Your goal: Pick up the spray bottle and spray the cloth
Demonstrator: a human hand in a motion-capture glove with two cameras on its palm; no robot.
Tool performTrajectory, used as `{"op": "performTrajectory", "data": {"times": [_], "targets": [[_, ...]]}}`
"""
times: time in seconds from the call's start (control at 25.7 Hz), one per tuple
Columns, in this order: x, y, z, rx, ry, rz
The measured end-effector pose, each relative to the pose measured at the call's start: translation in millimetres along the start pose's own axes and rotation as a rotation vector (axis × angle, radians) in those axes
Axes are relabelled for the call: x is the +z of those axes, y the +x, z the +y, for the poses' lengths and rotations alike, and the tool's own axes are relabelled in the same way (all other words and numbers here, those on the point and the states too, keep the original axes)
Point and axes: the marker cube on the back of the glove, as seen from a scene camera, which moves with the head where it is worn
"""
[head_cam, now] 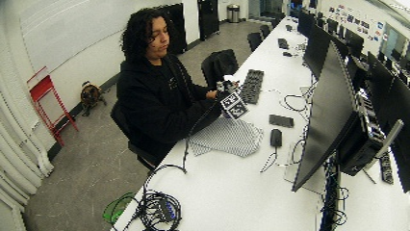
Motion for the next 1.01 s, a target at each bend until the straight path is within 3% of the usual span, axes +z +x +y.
{"op": "performTrajectory", "data": {"times": [1.01], "targets": [[0.2,4.1,3.2,0.006,-0.007,0.023]]}}
